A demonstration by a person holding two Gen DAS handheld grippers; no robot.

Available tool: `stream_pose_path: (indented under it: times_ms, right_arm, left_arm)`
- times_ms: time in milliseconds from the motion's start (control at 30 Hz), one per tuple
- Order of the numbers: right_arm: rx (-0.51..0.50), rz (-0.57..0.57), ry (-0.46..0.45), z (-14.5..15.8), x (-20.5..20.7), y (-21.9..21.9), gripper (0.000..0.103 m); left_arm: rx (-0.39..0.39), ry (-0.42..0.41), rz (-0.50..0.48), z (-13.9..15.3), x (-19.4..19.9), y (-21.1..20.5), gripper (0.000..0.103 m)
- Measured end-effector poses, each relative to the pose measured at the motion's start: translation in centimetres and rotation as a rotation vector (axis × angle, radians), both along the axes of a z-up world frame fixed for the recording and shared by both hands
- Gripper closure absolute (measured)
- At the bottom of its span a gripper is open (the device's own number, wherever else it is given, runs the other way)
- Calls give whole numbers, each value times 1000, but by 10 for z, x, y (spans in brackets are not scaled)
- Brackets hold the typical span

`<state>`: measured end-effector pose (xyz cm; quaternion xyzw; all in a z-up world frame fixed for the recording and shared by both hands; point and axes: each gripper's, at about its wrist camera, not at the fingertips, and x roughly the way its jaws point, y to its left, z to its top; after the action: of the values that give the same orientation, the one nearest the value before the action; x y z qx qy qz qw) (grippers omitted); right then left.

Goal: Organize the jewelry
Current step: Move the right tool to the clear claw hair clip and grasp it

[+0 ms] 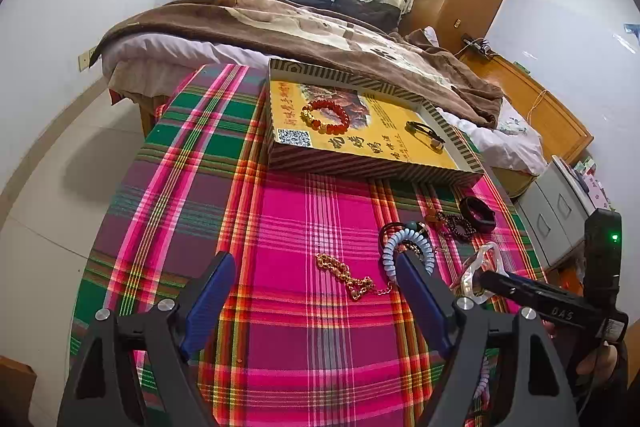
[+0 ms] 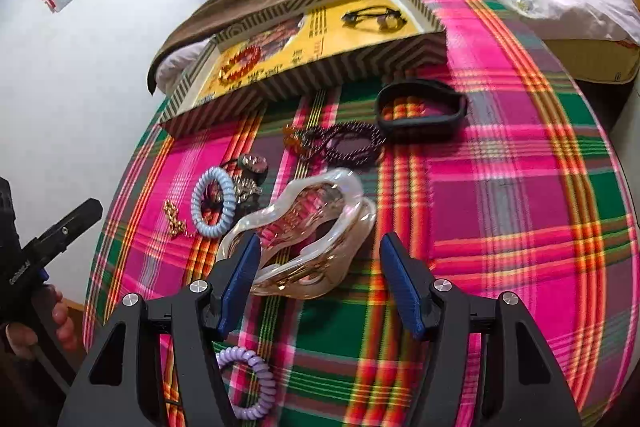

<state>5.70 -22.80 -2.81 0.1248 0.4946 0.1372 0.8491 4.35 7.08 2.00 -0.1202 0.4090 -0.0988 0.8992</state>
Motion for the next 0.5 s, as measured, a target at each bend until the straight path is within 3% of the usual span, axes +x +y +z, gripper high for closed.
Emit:
stream_pose_path:
  times_ms: [333,400,500]
  right_arm:
    - [-7,-49,-14,-2,3,4,40]
    - [-3,-58,-22,-2,2,3,43]
    - [13,-51,-40,0,-1,1,57]
  left_arm:
    - [-3,17,0,-5,3,0,21]
    - [-3,20,-4,-6,2,-2,21]
    - [2,24,-11,-7,3,-4,21]
